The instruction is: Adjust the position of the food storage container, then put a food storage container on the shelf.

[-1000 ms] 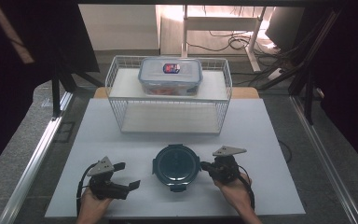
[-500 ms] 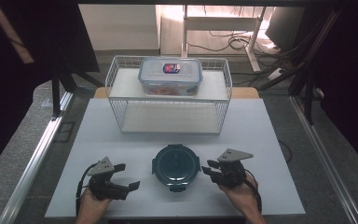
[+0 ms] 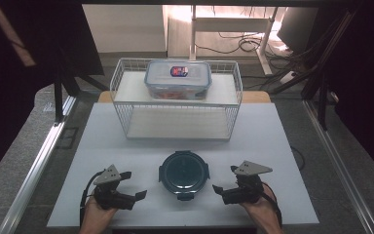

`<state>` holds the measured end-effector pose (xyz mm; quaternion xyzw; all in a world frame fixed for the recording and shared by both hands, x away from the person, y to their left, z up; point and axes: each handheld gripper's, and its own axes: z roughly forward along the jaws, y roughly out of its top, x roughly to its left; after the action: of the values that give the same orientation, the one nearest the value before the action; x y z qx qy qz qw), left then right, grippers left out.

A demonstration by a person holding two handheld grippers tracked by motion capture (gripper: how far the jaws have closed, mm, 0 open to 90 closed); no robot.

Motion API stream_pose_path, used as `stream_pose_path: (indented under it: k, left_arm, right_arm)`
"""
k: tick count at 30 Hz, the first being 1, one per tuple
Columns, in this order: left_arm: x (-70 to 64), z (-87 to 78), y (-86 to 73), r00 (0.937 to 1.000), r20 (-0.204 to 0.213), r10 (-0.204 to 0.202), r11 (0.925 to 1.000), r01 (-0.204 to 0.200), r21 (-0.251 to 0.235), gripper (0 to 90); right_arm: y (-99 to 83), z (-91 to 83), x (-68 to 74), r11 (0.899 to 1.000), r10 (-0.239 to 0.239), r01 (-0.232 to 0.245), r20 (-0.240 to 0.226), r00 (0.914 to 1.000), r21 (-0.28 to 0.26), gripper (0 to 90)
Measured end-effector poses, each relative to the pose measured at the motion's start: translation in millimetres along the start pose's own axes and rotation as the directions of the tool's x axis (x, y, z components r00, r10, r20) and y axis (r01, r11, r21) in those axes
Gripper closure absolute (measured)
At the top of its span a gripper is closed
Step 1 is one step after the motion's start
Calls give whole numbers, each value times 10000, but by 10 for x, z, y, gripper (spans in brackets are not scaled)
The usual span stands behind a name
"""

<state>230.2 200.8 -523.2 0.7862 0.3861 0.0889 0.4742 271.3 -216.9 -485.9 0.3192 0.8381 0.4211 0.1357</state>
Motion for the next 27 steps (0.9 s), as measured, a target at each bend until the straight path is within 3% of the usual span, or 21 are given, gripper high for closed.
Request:
stream_pose_path:
  k: [6,18,27]
  left_arm:
    - [6,11,-3,10000,4,-29,9999,29,125,48]
    - [-2,14,23,9989,359,-310,9993,301,229,57]
    - [-30,70,107,9955,793,-513,9986,504,133,52]
  right_arm:
    - [-66,92,9,9977,-371,382,-191,9991,565,24]
    - [-41,74,-15,9990,-288,292,-143,9995,342,16]
    - [80,70,5,10000,-81,81,-451,9989,13,14]
